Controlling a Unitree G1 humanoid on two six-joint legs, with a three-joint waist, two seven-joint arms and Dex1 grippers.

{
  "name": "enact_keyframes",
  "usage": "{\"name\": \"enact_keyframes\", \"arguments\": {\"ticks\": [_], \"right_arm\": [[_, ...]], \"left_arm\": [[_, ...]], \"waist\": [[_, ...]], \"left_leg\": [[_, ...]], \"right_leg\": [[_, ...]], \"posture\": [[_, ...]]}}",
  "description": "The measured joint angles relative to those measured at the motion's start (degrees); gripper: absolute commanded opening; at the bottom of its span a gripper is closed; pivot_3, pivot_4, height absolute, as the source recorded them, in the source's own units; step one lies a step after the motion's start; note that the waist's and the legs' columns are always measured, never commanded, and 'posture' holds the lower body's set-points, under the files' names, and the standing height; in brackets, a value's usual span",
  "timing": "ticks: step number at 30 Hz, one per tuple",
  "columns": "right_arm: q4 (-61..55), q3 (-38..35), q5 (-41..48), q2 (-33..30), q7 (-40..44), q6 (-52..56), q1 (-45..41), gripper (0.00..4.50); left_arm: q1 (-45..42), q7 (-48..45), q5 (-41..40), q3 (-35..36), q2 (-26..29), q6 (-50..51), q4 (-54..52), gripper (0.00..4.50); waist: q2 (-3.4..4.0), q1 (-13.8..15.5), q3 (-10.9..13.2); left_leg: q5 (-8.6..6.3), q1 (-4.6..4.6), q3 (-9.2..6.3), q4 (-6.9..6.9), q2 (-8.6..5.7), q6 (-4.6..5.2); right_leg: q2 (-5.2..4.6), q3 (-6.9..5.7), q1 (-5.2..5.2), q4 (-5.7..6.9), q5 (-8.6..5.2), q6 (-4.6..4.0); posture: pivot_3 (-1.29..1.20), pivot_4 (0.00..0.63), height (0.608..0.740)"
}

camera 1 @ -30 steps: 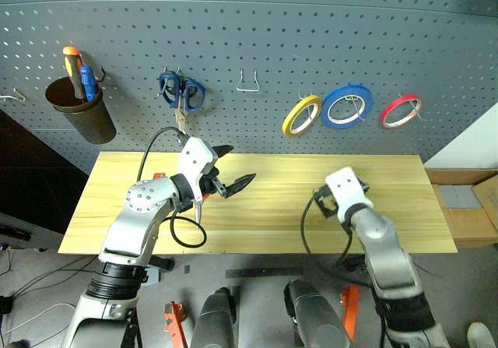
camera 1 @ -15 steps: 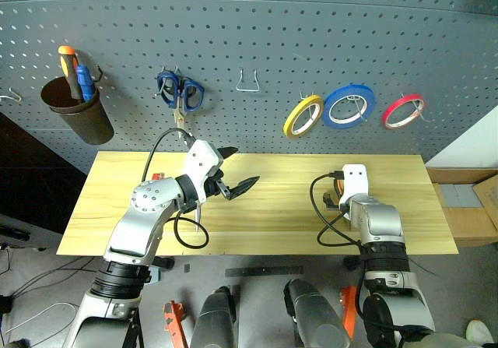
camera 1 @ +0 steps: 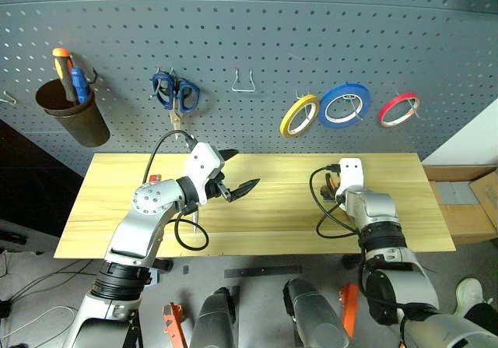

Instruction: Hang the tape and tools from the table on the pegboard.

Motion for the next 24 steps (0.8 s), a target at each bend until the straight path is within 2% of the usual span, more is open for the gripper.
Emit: {"name": "enact_keyframes", "arguments": {"ticks": [3, 8, 9, 14, 17, 24], "right_arm": [[1.9, 0.04, 0.71, -0.96, -0.04, -0.89, -0.71, 4.46], [3.02, 0.31, 1.84, -2.12, 0.23, -0.81, -0.92, 2.85], [3.0, 0.39, 1.98, -2.19, 0.27, -0.73, -0.92, 2.68], [0.62, 1.86, 2.29, -2.33, 0.43, 0.27, 0.39, 2.67], [-4.95, 4.43, 2.07, -2.41, 0.73, 1.14, 3.7, 2.67], [-39.34, 10.48, 2.95, -2.72, 3.53, 11.97, 16.53, 2.67]], "left_arm": [[0.0, 0.0, 0.15, -0.01, -0.01, -0.16, 0.04, 4.5], [0.06, 0.01, 0.35, -0.01, -0.01, -0.26, 0.25, 4.5], [0.1, 0.01, 0.37, -0.01, -0.03, -0.27, 0.28, 4.5], [0.65, 0.14, 0.37, 0.0, -0.06, -0.29, 0.43, 4.5], [1.44, 0.6, -0.09, 0.29, -0.15, -0.12, 0.48, 4.5], [5.69, 1.31, -5.26, 6.75, -0.1, 1.18, -1.49, 4.5]], "waist": [[0.01, 0.03, -0.02], [0.0, 0.04, -0.13], [0.0, 0.04, -0.15], [0.01, 0.04, -0.18], [0.01, 0.03, -0.18], [0.04, 0.12, -0.17]], "left_leg": [[0.0, 0.0, -0.01, 0.0, 0.0, 0.0], [0.0, 0.0, -0.01, 0.0, 0.0, 0.0], [0.0, 0.0, -0.01, 0.0, 0.0, 0.0], [0.0, 0.0, -0.01, 0.0, 0.01, 0.0], [0.0, -0.01, -0.01, -0.02, 0.01, 0.0], [0.0, -0.23, -0.03, 0.0, 0.05, -0.01]], "right_leg": [[0.0, -0.01, 0.0, 0.0, 0.0, 0.0], [0.0, -0.01, 0.01, 0.0, 0.0, 0.0], [0.0, -0.01, 0.01, 0.0, 0.0, 0.0], [0.0, -0.01, 0.01, 0.0, 0.0, 0.0], [0.0, 0.0, -0.01, -0.01, 0.0, 0.0], [-0.01, 0.0, -0.29, 0.1, -0.01, 0.01]], "posture": [[-0.14, 0.234, 0.74], [-0.14, 0.233, 0.74], [-0.14, 0.233, 0.74], [-0.15, 0.228, 0.74], [-0.15, 0.228, 0.74], [-0.15, 0.233, 0.74]]}}
